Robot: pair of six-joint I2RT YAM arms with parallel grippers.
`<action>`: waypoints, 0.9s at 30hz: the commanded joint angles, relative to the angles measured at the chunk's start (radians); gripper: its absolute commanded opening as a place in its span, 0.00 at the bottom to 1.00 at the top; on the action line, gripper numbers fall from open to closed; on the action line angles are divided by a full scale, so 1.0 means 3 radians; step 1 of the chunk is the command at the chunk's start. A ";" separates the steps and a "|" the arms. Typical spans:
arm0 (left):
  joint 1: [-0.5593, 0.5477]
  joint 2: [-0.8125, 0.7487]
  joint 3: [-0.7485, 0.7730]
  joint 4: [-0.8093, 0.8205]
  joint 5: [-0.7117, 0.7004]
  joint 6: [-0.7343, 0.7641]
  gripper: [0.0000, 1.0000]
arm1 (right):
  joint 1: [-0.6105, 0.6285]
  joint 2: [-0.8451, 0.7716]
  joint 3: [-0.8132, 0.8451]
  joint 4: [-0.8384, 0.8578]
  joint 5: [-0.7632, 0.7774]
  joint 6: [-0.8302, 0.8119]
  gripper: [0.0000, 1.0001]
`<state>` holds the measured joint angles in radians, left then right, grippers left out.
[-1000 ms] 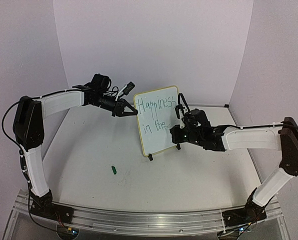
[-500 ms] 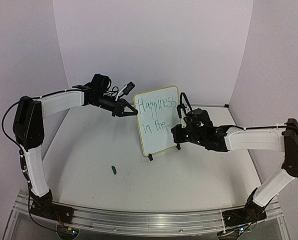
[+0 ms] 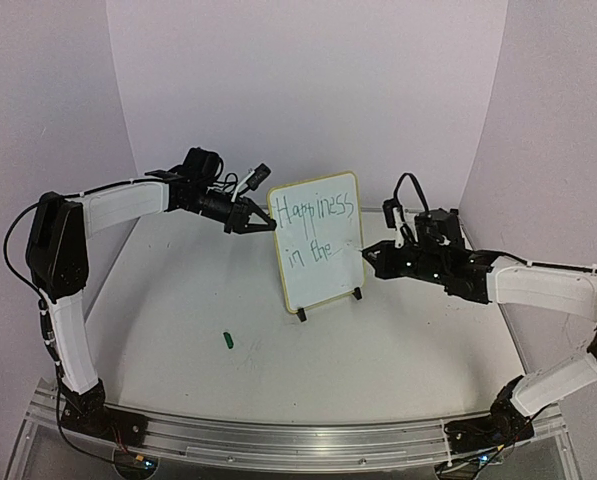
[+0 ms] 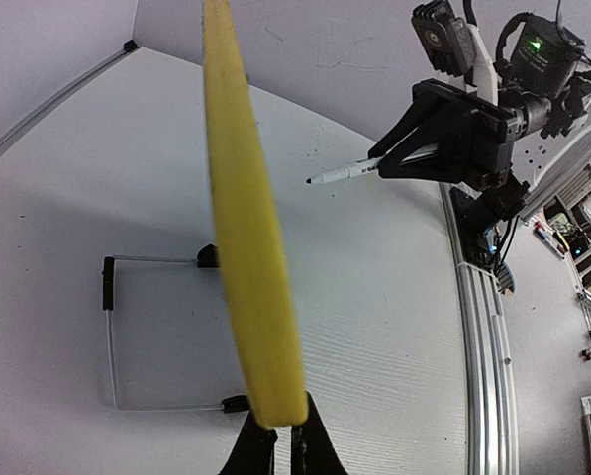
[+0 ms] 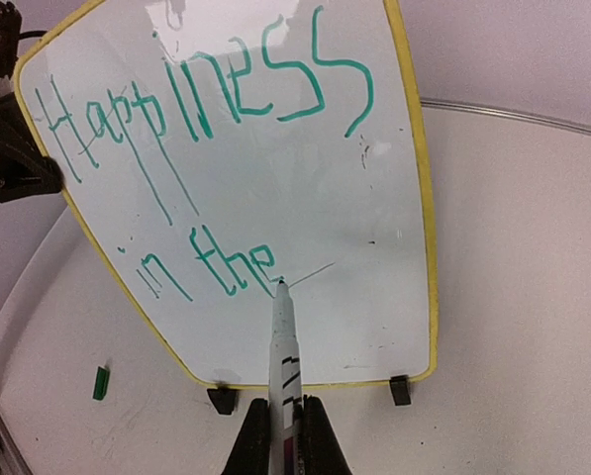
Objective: Write a sentence on the whiteboard
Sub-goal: Write on the whiteboard with the whiteboard marker without the cap.
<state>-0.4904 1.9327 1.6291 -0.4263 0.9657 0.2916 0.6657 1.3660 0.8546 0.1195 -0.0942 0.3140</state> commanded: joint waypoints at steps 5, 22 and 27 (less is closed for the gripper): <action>-0.0105 0.0017 -0.0029 -0.0401 -0.0081 0.0042 0.00 | -0.0515 -0.0112 -0.0213 0.0399 -0.1249 -0.0090 0.00; -0.0115 0.0009 -0.0041 -0.0408 -0.0097 0.0054 0.00 | -0.0751 0.0453 0.0011 0.0785 -0.1622 -0.0010 0.00; -0.0117 0.0011 -0.0041 -0.0408 -0.0100 0.0057 0.00 | -0.0787 0.0564 0.0058 0.0841 -0.1559 0.0056 0.00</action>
<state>-0.4923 1.9308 1.6291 -0.4282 0.9649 0.2932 0.4419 1.5086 0.8239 0.3061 -0.5675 0.3146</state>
